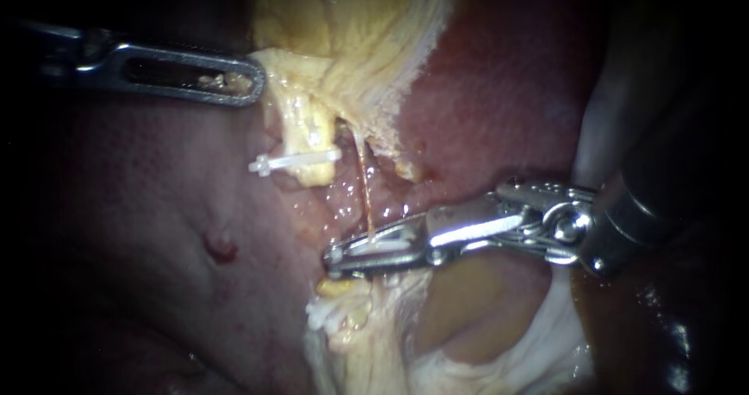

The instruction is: Going back first clip right tube

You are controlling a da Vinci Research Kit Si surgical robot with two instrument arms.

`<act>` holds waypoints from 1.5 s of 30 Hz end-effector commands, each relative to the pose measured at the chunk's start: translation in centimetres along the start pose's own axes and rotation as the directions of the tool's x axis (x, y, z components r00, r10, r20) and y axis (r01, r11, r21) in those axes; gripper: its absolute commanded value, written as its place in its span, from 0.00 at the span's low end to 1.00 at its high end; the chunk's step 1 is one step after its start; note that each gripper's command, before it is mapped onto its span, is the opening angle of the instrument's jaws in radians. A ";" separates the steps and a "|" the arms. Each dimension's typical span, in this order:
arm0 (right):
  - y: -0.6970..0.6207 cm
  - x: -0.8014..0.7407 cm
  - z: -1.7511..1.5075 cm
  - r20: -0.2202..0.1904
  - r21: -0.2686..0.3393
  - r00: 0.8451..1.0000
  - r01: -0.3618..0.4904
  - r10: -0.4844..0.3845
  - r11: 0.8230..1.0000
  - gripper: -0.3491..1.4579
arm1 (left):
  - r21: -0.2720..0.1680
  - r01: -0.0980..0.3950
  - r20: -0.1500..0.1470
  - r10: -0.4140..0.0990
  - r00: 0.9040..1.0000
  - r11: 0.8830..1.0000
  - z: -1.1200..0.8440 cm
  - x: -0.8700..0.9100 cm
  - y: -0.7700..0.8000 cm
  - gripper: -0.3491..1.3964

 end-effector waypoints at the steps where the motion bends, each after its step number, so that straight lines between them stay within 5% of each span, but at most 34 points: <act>1: 0.00 0.00 0.00 0.000 0.000 1.000 0.000 0.000 1.000 0.00 | -0.001 -0.001 0.000 0.001 1.000 1.000 0.00 0.00 0.00 0.00; 8: -0.02 -0.01 0.00 0.005 0.006 1.000 0.001 -0.001 1.000 0.00 | 0.000 -0.001 0.000 0.001 1.000 1.000 0.00 0.00 0.00 0.00; 12: -0.08 -0.02 0.04 0.004 0.004 1.000 0.020 -0.020 1.000 0.29 | 0.000 -0.001 0.000 0.001 1.000 1.000 0.00 0.00 0.00 0.00; 15: -0.08 -0.01 0.08 0.003 0.001 0.999 0.044 -0.044 0.999 0.40 | -0.001 -0.001 0.000 0.001 1.000 1.000 0.00 0.00 0.00 0.00; 25: -0.02 -0.01 0.09 -0.028 -0.066 0.989 0.143 -0.145 0.987 0.45 | -0.001 -0.001 0.000 0.001 1.000 1.000 0.00 0.00 0.00 0.00; 29: 0.03 0.00 0.07 -0.025 -0.151 0.971 0.233 -0.240 0.961 0.46 | -0.001 -0.001 0.000 0.001 1.000 1.000 0.01 0.00 0.00 0.00; 34: 0.10 -0.01 0.01 0.080 -0.249 0.941 0.337 -0.328 0.908 0.47 | -0.001 -0.001 0.001 0.001 1.000 1.000 0.00 0.00 0.00 0.00; 37: 0.10 -0.03 -0.04 0.101 -0.272 0.928 0.372 -0.358 0.887 0.47 | -0.001 -0.001 0.001 0.001 1.000 1.000 0.00 0.00 0.00 0.00; 45: -0.18 -0.02 -0.48 0.145 -0.278 0.856 0.516 -0.496 0.810 0.47 | -0.001 -0.001 0.001 0.001 1.000 1.000 0.00 0.01 0.00 0.00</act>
